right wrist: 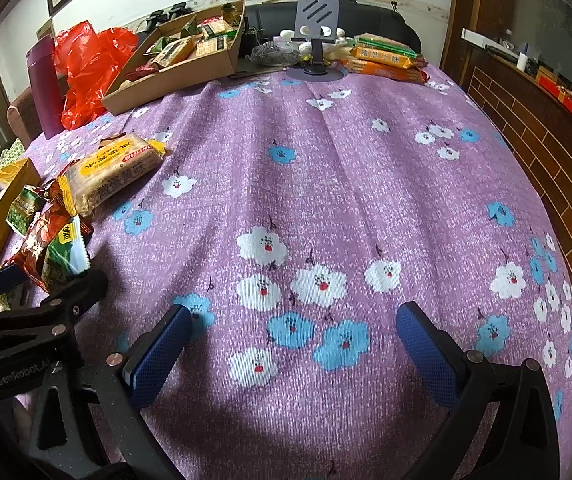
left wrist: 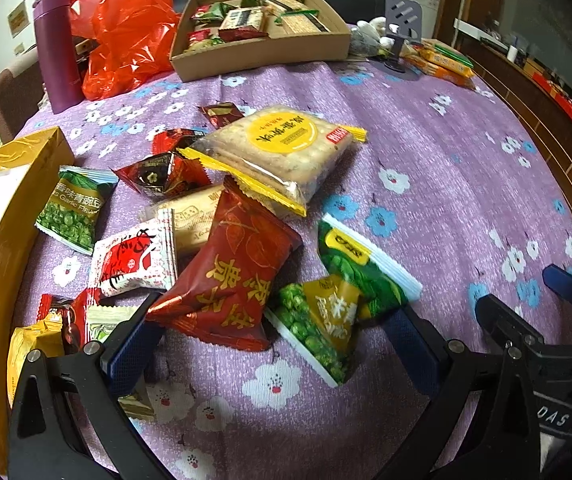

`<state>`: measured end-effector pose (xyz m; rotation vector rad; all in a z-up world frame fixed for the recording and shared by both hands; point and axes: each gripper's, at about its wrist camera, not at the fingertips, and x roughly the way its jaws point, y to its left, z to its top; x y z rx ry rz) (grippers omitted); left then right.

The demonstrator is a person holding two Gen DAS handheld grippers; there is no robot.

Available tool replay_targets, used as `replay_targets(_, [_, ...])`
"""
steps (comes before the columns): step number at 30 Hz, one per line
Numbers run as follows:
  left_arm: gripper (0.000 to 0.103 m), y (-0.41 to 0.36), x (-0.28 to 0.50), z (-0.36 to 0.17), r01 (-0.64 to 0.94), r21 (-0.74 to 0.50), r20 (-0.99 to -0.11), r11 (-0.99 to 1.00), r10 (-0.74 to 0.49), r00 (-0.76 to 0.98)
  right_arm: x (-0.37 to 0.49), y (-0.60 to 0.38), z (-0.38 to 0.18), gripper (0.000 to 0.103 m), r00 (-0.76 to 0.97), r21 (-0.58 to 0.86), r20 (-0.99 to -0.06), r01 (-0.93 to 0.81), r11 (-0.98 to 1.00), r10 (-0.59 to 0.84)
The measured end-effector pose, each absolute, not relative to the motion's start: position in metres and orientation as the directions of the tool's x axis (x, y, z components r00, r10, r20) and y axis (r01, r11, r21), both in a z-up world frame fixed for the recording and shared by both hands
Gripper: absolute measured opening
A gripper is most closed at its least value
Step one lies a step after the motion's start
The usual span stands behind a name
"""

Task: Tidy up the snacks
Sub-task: 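Grasp the yellow sandwich cracker pack with the left gripper while the right gripper grasps a green pea snack bag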

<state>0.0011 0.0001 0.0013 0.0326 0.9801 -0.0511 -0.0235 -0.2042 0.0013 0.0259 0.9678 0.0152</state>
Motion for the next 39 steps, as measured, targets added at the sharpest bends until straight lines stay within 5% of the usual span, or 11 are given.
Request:
replay_targets(17, [0.101, 0.000, -0.033, 0.005, 0.202, -0.013, -0.847, 0.979, -0.118, 0.518, -0.024, -0.204, 0.002, 0.103, 0.570, 0.037, -0.821, -0.007, 0.999, 0.034])
replay_targets(21, [0.091, 0.000, -0.059, 0.020, 0.255, -0.096, -0.817, 0.962, -0.223, 0.532, -0.025, -0.206, 0.002, 0.103, 0.576, 0.056, -0.816, -0.004, 0.998, 0.048])
replay_targets(27, [0.091, 0.020, -0.107, 0.056, 0.327, -0.200, -0.731, 0.924, -0.362, 0.578, -0.025, -0.209, 0.003, 0.103, 0.582, 0.073, -0.811, 0.001, 0.997, 0.059])
replay_targets(33, [0.091, 0.070, -0.133, 0.107, 0.251, -0.146, -0.609, 0.957, -0.287, 0.740, -0.025, -0.208, 0.002, 0.103, 0.581, 0.061, -0.813, 0.008, 0.998, 0.045])
replay_targets(39, [0.091, 0.143, -0.126, 0.193, 0.074, -0.039, -0.456, 0.997, -0.083, 0.886, -0.024, -0.203, 0.001, 0.103, 0.569, 0.018, -0.822, 0.009, 1.000, 0.010])
